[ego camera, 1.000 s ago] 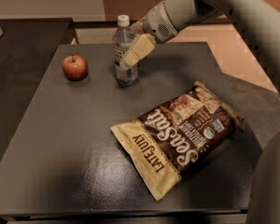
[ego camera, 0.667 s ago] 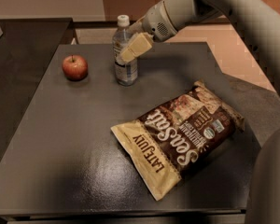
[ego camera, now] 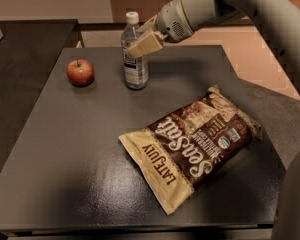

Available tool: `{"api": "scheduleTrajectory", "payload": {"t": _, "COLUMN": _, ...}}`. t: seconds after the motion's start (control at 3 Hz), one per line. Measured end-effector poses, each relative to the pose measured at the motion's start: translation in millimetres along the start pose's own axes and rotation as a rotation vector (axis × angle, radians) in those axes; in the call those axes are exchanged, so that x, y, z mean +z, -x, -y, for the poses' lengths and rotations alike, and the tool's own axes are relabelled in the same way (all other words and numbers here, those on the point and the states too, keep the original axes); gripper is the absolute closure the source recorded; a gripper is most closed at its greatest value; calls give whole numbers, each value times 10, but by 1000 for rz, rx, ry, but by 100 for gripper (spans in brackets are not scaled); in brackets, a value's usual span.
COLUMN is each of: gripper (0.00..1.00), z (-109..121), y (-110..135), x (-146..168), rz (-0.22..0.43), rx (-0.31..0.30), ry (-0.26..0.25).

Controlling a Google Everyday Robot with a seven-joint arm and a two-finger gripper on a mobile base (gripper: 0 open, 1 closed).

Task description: Knock blue plastic bottle over

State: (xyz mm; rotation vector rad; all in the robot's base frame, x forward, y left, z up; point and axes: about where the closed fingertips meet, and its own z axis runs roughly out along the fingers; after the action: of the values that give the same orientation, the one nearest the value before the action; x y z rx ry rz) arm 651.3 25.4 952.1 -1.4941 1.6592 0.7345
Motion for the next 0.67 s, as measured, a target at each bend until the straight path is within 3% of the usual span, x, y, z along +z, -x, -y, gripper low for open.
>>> {"api": "scheduleTrajectory", "payload": {"t": 0.33, "gripper": 91, "z": -68, "y": 20, "x": -209, "rz": -42, "rx": -23, "ry": -32}}
{"api": "scheduleTrajectory", "payload": {"t": 0.67, "gripper": 100, "z": -118, "y": 36, "x": -435, "rz": -155, "rx": -67, "ry": -74}}
